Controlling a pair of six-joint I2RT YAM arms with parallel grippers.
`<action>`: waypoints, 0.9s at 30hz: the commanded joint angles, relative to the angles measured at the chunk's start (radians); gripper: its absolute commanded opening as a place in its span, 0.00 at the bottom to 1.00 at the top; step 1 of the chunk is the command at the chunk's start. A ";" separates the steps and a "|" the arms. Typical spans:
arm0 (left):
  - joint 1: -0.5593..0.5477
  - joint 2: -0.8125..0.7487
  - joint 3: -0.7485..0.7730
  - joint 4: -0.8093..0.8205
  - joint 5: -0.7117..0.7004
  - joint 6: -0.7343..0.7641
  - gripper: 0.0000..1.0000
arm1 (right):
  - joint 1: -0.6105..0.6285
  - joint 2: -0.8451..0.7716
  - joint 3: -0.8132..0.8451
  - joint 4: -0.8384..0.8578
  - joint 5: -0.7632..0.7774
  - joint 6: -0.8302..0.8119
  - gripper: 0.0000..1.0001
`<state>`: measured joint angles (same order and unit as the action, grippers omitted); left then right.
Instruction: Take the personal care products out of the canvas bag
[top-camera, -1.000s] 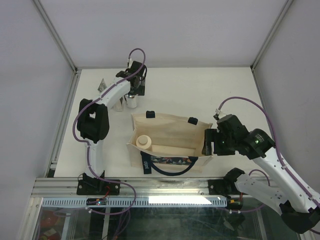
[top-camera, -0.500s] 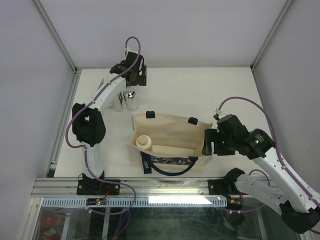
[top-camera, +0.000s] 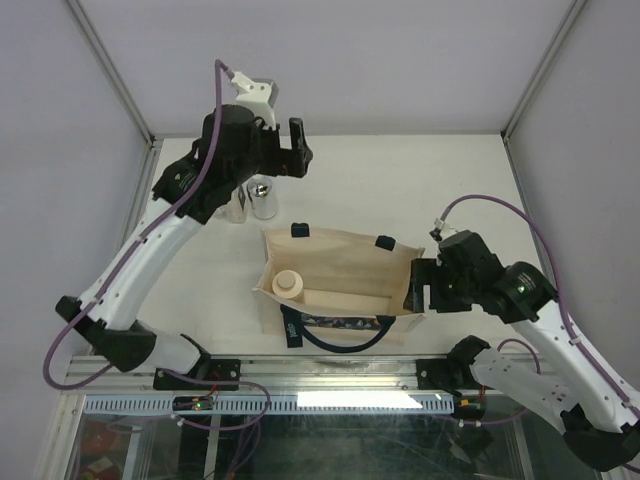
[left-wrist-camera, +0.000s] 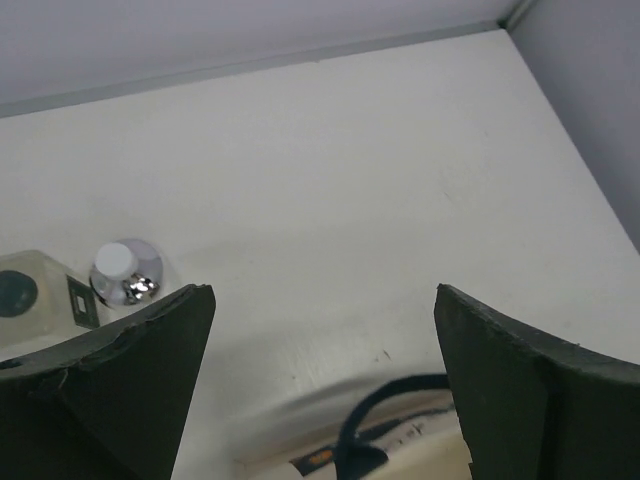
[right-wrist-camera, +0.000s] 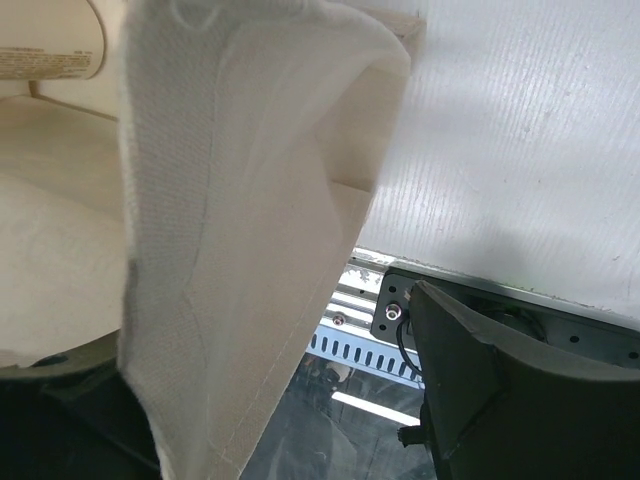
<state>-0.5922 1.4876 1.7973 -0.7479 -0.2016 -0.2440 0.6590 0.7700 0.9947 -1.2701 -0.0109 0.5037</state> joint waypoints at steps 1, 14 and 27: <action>-0.055 -0.162 -0.119 0.039 0.083 -0.050 0.95 | 0.003 -0.018 0.059 0.017 -0.018 0.009 0.77; -0.242 -0.462 -0.484 0.048 0.174 -0.277 0.83 | 0.003 -0.078 0.073 0.030 -0.081 0.046 0.92; -0.471 -0.549 -0.692 0.014 0.208 -0.424 0.78 | 0.003 -0.227 -0.078 -0.003 -0.367 0.098 0.94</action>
<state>-1.0050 0.9756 1.2026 -0.7311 -0.0162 -0.5770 0.6590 0.5560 0.9565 -1.2739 -0.2447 0.5858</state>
